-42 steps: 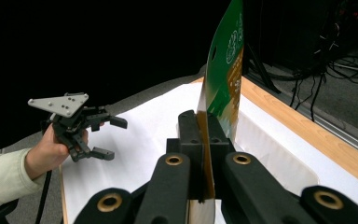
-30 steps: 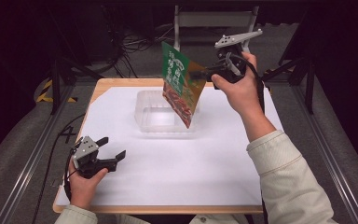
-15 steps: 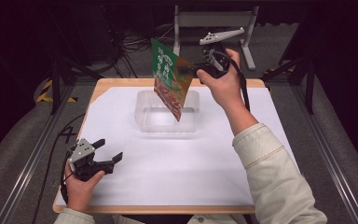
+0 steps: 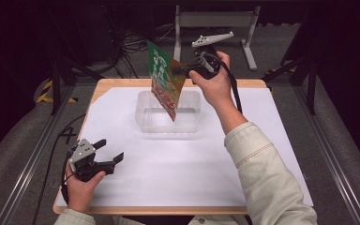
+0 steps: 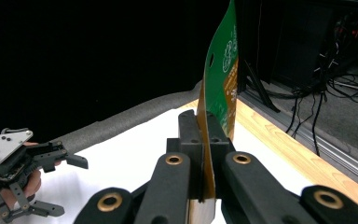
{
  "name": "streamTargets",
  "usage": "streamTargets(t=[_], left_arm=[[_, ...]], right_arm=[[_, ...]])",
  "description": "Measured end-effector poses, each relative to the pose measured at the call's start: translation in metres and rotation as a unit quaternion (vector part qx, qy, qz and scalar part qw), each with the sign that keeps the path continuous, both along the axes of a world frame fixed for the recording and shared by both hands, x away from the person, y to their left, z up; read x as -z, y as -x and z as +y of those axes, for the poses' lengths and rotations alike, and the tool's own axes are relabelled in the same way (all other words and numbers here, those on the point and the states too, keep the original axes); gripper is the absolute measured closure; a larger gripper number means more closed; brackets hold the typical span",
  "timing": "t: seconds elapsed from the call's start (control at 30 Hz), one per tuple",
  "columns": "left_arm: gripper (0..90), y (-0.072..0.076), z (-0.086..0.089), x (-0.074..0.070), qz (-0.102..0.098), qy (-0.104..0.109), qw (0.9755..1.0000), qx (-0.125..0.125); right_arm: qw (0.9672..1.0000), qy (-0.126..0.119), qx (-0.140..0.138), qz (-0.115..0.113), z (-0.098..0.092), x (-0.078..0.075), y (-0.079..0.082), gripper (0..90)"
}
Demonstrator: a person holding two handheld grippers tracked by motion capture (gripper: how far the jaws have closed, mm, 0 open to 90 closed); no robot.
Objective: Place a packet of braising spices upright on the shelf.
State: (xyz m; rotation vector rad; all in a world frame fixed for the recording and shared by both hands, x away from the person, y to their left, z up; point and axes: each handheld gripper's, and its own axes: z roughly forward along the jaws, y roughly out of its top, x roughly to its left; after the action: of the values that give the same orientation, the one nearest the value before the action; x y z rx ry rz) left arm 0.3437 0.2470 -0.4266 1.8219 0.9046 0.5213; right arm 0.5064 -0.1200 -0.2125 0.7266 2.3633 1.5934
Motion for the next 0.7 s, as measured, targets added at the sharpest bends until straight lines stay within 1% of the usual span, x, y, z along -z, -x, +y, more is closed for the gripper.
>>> streamTargets(t=[0.2, 0.37, 0.53, 0.7], left_arm=[[14.3, 0.0, 0.0, 0.0, 0.001, 0.003, 1.0, 0.0], [14.3, 0.0, 0.0, 0.0, -0.001, 0.001, 1.0, 0.001], [14.4, 0.0, 0.0, 0.0, 0.0, 0.001, 1.0, 0.001], [14.4, 0.0, 0.0, 0.0, -0.001, 0.002, 1.0, 0.001]], right_arm=[[1.0, 0.0, -0.003, 0.002, 0.003, 0.006, -0.004, 90.0], [1.0, 0.002, -0.004, 0.003, 0.005, 0.012, -0.006, 90.0], [1.0, 0.008, -0.001, 0.004, 0.006, 0.016, -0.007, 90.0], [0.9998, 0.013, 0.008, 0.008, 0.008, 0.019, -0.009, 90.0]])
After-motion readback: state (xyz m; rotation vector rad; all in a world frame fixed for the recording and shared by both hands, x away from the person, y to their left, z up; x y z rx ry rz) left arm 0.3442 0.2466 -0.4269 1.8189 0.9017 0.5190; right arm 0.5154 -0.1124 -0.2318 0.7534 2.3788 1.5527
